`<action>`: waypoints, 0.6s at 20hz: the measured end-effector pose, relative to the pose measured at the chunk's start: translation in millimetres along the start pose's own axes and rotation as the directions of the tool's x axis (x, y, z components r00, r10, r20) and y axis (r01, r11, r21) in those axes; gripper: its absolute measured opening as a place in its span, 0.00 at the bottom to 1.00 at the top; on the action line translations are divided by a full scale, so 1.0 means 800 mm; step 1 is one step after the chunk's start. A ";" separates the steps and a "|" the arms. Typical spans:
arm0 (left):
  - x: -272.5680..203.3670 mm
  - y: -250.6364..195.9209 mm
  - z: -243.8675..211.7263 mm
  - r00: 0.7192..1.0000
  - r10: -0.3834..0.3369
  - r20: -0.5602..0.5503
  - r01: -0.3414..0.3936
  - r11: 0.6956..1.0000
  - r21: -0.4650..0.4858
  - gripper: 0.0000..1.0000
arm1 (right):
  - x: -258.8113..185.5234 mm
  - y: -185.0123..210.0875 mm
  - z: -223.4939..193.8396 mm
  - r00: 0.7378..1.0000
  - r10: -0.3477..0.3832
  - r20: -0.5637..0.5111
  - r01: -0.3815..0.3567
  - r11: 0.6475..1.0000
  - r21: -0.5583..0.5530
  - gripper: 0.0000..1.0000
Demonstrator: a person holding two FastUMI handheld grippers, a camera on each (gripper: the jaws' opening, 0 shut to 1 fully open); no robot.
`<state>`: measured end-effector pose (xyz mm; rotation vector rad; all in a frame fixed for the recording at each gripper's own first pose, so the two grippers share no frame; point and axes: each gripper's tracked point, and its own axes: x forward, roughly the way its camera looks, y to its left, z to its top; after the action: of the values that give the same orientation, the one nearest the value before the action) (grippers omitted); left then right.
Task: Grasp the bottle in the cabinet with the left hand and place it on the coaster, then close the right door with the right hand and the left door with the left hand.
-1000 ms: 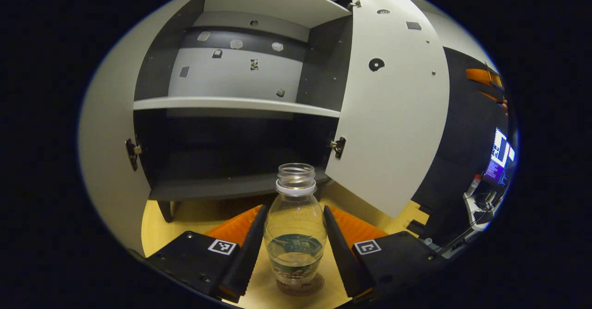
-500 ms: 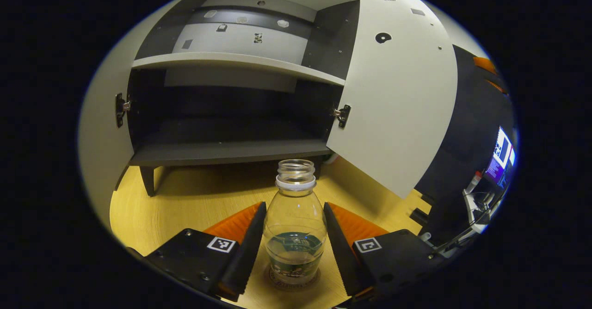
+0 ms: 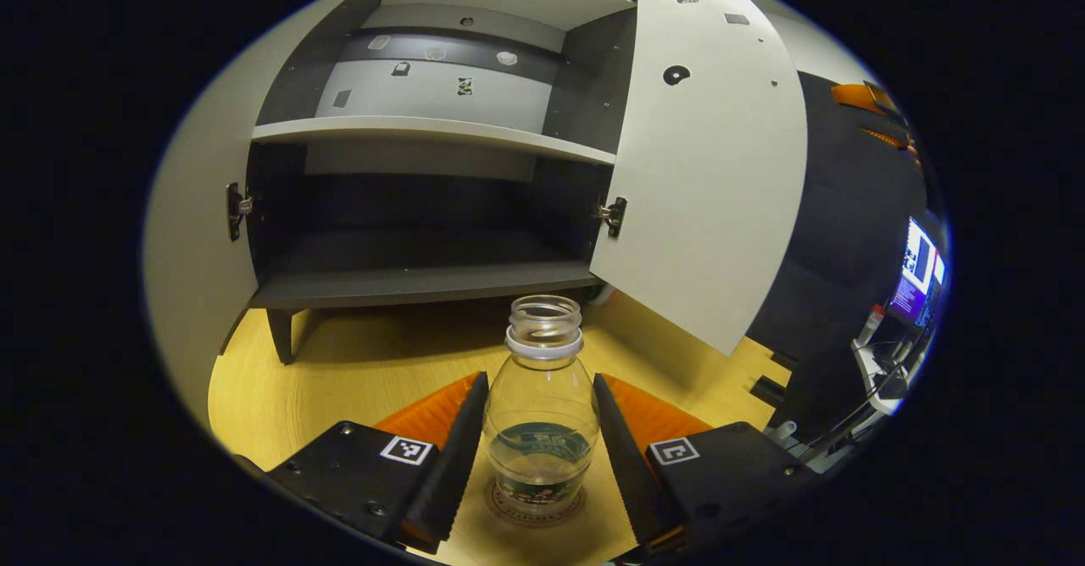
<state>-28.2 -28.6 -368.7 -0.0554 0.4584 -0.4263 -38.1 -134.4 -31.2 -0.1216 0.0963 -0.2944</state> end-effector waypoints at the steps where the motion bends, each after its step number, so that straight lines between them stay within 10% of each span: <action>1: -0.005 -0.001 -0.002 1.000 -0.001 -0.003 0.001 1.000 -0.004 0.78 | 0.001 0.004 -0.002 1.000 0.006 -0.003 -0.006 1.000 0.003 0.97; 12: -0.022 -0.023 -0.012 0.999 -0.001 -0.047 0.002 1.000 0.015 0.94 | 0.006 0.011 -0.011 0.999 0.031 -0.021 -0.030 0.999 0.042 0.97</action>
<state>-54.2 -37.8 -367.0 -0.0307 0.5017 -0.4336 -31.8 -128.7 -41.7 -0.0753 0.1130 -0.2670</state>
